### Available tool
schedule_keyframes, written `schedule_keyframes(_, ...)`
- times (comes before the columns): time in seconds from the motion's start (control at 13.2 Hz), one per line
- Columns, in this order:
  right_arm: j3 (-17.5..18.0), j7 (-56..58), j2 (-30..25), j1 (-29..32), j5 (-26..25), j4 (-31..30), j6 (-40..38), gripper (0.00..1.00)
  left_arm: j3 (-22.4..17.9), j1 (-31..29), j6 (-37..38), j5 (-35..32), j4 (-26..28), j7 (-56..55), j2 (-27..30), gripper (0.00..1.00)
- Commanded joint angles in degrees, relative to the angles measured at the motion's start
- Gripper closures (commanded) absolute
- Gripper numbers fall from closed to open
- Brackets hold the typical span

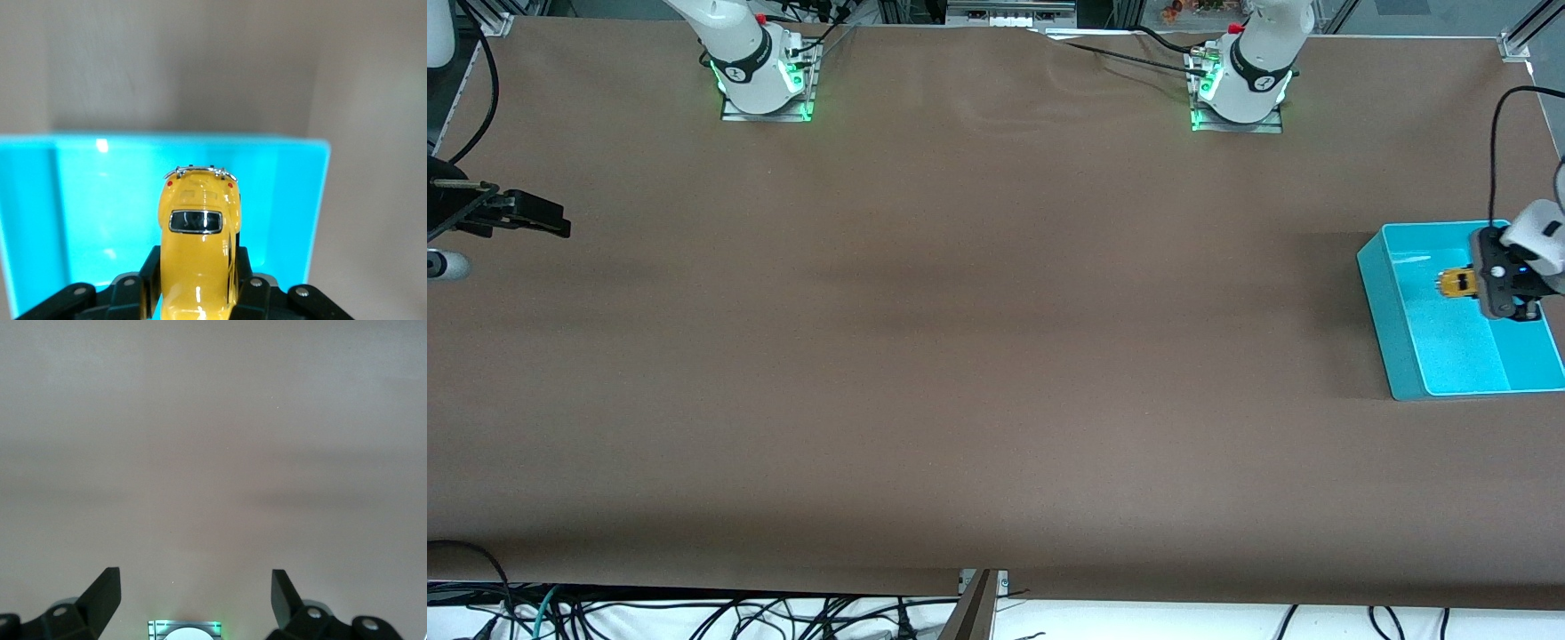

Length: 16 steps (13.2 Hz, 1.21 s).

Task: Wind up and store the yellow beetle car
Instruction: 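Lift the car with the left gripper over into the turquoise box, then open the left gripper to drop the car inside the box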

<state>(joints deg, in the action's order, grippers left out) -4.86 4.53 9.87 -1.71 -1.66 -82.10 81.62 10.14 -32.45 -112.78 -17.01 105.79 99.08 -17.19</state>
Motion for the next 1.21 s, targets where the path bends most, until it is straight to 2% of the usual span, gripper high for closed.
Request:
schedule_keyframes(0.0, 0.29, 0.22, -0.29, 0.21, -0.19, -0.34, 0.21, 0.00, 0.76, -5.15, -11.89, -0.57, 3.18, 5.85, -4.25, 0.88)
schedule_keyframes(0.23, 0.29, 0.22, -0.21, 0.21, -0.19, -0.34, 0.21, 0.00, 0.76, -5.95, -22.01, -0.57, 7.75, 5.86, -6.52, 0.86)
schedule_keyframes(0.38, 0.29, 0.13, -0.21, 0.13, -0.19, -0.34, 0.21, 0.00, 0.84, -7.36, -24.50, -0.48, 8.72, 5.95, -8.21, 0.83)
schedule_keyframes(0.53, 0.29, 0.13, -0.21, 0.13, -0.19, -0.34, 0.21, 0.00, 1.11, -7.27, -25.30, -0.40, 8.73, 5.95, -8.30, 0.64)
schedule_keyframes(0.68, 0.29, 0.13, -0.21, 0.13, -0.19, -0.34, 0.29, 0.00, 1.37, -7.19, -24.77, -0.22, 8.56, 6.21, -7.60, 0.00)
schedule_keyframes(0.83, 0.29, 0.13, -0.21, 0.13, -0.19, -0.34, 0.21, 0.00, 2.33, -6.83, -21.63, -0.13, 7.95, 6.04, -5.14, 0.00)
schedule_keyframes(0.91, 0.29, 0.13, -0.21, 0.13, -0.19, -0.34, 0.29, 0.00, 3.82, -6.83, -17.52, 0.04, 6.98, 5.43, -3.22, 0.00)
schedule_keyframes(1.14, 0.29, 0.13, -0.21, 0.13, -0.28, -0.34, 0.29, 0.00, 10.75, -6.83, 2.76, 0.40, -0.12, -0.96, 1.36, 0.00)
